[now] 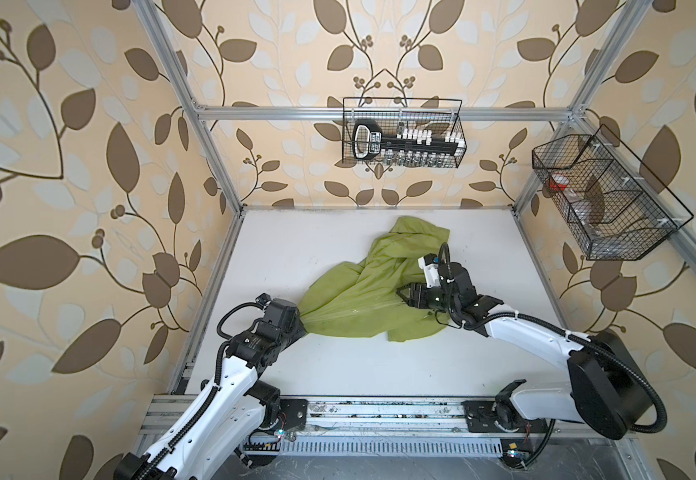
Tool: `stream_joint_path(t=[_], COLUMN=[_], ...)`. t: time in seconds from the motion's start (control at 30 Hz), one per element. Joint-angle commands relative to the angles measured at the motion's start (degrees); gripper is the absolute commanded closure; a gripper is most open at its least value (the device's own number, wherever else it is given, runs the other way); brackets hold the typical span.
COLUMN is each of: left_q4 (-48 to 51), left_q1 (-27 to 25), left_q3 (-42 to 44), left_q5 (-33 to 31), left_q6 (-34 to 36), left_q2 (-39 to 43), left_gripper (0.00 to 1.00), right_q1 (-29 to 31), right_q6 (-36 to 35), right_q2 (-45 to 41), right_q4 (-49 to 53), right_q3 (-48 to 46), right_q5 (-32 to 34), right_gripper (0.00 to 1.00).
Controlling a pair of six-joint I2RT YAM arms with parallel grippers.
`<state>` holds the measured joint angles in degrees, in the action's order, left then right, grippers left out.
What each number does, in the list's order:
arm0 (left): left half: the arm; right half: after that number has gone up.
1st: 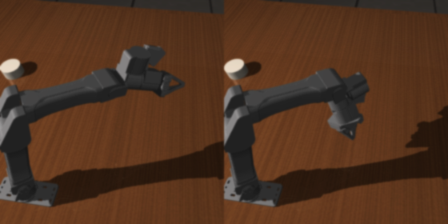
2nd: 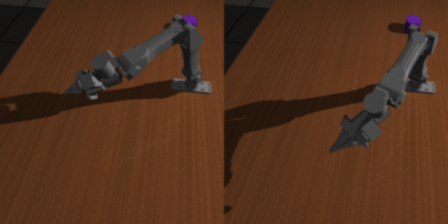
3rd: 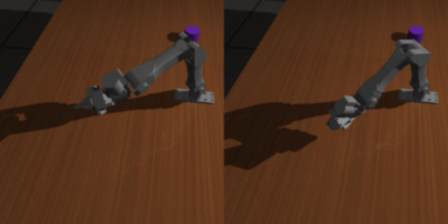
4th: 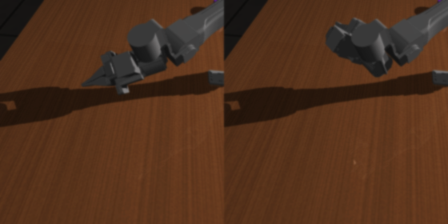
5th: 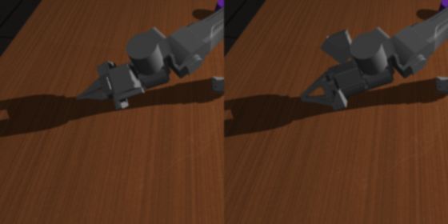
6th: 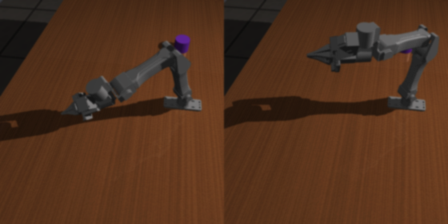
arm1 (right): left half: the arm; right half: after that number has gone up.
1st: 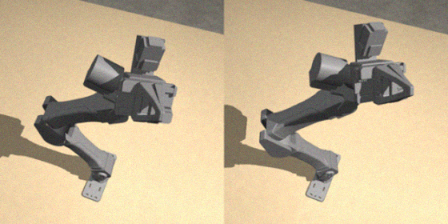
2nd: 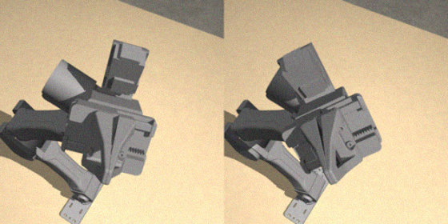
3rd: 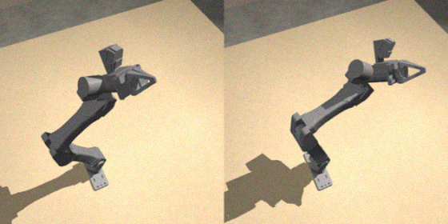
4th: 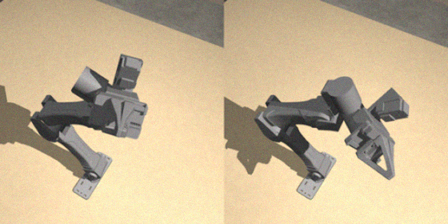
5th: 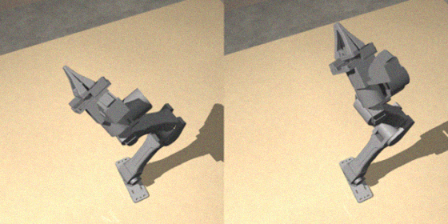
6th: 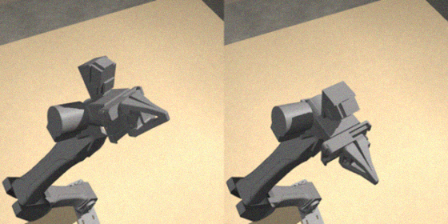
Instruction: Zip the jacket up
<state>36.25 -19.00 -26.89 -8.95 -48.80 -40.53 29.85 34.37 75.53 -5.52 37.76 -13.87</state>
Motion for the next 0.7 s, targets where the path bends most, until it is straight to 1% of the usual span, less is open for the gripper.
stream_joint_path(t=[0.0, 0.1, 0.2, 0.37, 0.47, 0.67], left_q4=[-0.04, -0.21, -0.46, -0.30, -0.48, -0.39], left_q1=[0.76, 0.77, 0.78, 0.72, 0.71, 0.72], left_q3=[0.59, 0.96, 1.14, 1.12, 1.12, 1.14], left_q5=[0.30, 0.50, 0.60, 0.49, 0.69, 0.64], left_q6=[-1.10, -1.30, -1.48, -1.25, -1.31, -1.14], left_q2=[0.89, 1.15, 1.07, 1.07, 1.07, 1.16], left_gripper=[1.00, 1.00, 1.00, 1.00, 1.00, 1.00], right_q1=[1.57, 2.23, 2.66, 3.15, 2.81, 2.50], right_q6=[0.31, 1.20, 2.05, 3.21, 2.51, -0.33], right_q2=[-0.19, 2.15, 5.46, 9.07, 8.27, 1.40], right_q4=[1.98, -0.28, -3.30, -6.78, -5.77, 2.89], right_q3=[-2.99, -5.34, -7.69, -10.76, -10.11, -5.29], right_q5=[1.14, 0.96, 0.51, 1.17, 1.31, 2.72], right_gripper=[0.45, 0.48, 0.55, 0.61, 0.61, 0.59])
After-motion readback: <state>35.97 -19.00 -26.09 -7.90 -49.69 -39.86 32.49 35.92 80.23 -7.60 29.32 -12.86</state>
